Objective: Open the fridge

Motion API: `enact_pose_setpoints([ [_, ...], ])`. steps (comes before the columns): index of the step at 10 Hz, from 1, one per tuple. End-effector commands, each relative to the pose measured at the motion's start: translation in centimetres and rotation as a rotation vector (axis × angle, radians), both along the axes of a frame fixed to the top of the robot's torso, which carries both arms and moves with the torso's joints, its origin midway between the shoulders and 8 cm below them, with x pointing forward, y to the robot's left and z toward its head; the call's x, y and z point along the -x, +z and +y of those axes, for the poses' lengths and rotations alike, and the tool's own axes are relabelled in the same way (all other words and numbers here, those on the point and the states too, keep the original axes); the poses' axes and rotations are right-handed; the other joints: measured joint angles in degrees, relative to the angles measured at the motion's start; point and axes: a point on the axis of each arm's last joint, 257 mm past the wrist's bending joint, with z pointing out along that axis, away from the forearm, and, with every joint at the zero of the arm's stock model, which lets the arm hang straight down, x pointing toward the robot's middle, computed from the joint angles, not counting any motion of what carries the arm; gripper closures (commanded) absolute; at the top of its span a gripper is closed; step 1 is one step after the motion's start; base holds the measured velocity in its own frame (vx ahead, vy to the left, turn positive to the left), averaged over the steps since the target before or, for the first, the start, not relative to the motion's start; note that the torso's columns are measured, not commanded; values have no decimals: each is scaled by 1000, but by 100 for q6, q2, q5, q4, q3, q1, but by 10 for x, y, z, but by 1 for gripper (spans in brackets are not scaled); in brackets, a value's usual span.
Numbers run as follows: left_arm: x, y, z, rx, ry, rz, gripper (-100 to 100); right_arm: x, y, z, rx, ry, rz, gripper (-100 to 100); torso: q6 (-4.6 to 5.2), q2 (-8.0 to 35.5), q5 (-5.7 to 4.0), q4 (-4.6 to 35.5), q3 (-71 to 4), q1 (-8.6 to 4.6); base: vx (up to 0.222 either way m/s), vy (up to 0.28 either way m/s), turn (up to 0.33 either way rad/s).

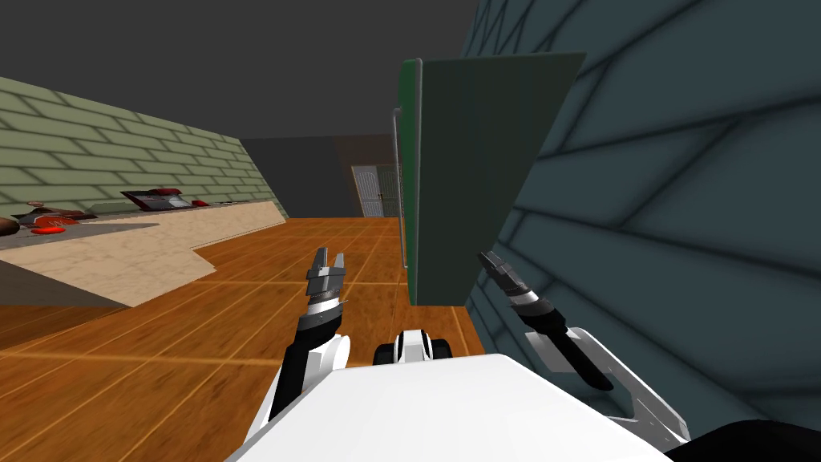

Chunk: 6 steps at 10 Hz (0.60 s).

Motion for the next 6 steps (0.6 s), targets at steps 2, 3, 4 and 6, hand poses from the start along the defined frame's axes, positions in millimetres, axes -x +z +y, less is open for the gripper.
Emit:
enact_pose_setpoints([
  [2,0,0,0,0,0,0,0,-4,-9,-22,175,-45,39,-100,0,-7,6,-2,-4,23,48,153,-16],
  [3,0,0,0,0,0,0,0,-6,-12,-34,247,-73,54,-100,-1,-5,4,-1,-3,11,66,137,-4],
  [4,0,0,0,0,0,0,0,-7,-12,-33,258,-66,55,-100,0,-12,1,-3,-7,9,54,115,-8],
  [6,0,0,0,0,0,0,0,-9,-14,-45,344,-88,70,-100,0,-11,2,-2,-6,11,65,122,-9],
])
